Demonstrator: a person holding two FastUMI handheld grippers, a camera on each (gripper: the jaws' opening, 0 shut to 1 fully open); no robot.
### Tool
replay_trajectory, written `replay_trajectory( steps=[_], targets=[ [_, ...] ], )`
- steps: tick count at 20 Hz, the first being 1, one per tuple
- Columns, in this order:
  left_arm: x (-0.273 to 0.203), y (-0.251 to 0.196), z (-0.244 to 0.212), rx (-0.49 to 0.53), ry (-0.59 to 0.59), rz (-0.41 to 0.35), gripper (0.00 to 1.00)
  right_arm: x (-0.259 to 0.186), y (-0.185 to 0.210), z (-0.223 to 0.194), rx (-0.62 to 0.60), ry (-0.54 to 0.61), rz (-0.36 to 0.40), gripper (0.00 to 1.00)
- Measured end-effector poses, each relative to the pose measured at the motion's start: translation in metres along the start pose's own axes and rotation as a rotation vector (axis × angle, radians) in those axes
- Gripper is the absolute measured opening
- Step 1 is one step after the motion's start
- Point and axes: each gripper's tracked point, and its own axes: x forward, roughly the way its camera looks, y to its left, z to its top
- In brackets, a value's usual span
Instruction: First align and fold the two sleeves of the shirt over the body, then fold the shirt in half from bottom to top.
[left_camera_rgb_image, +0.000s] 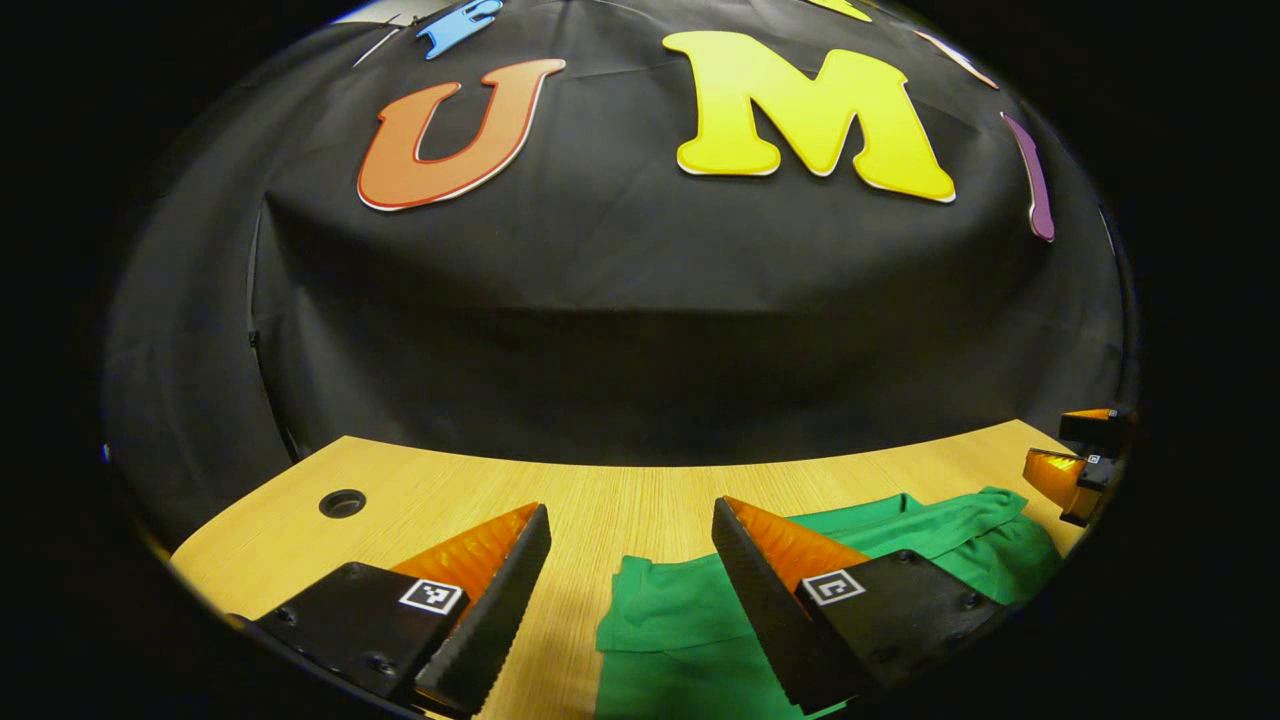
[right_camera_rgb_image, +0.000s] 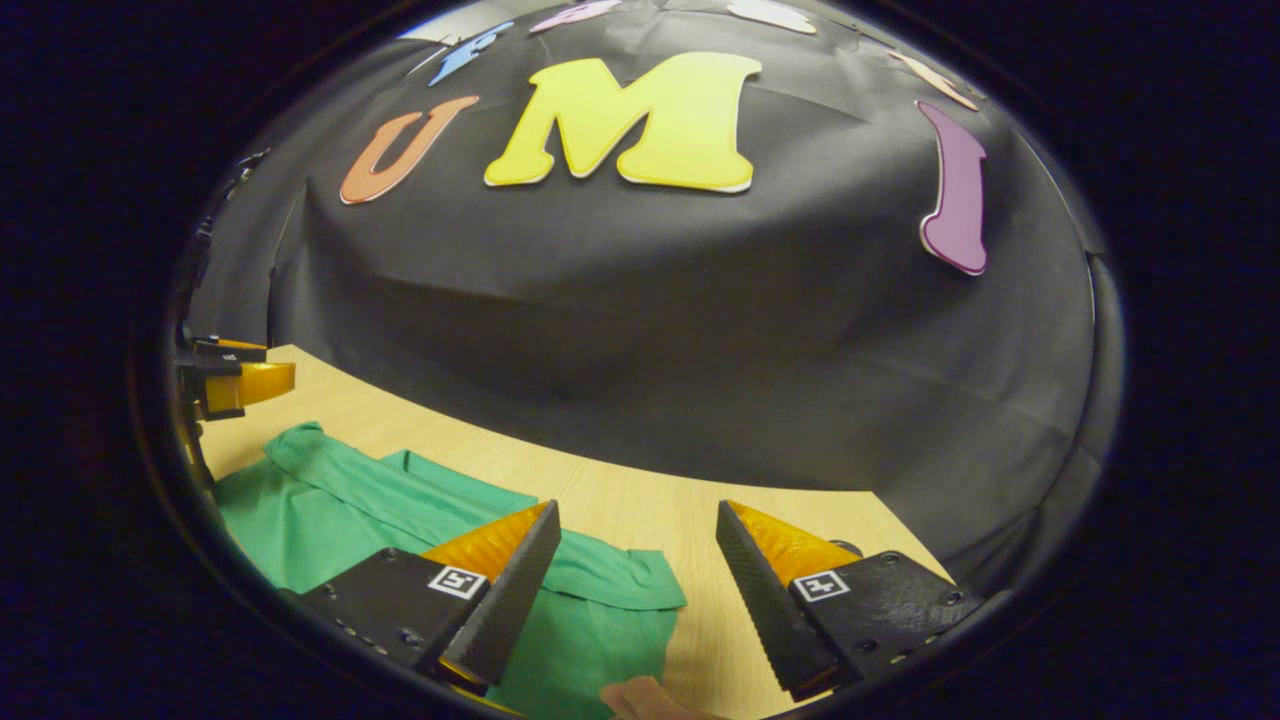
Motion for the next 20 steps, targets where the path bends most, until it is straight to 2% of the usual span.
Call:
replay_trajectory(
  steps=[4,8,15,20],
  targets=[
    [-0.042,-0.009,-0.012,0.035,0.045,0.047,1.00,-0.050,0.001,0.029,-0.035,-0.085,0.015,0.96],
    [-0.099,-0.034,-0.009,0.005,0.053,0.014,1.00,-0.122,0.008,0.063,-0.018,-0.178,0.076,0.96],
    [-0.220,-0.051,0.052,0.061,-0.087,0.032,1.00,-0.256,0.004,0.106,-0.018,-0.284,0.114,0.95],
    [-0.313,-0.062,0.079,0.087,-0.215,0.029,1.00,-0.351,-0.004,0.096,0.007,-0.306,0.124,0.95]
  ],
)
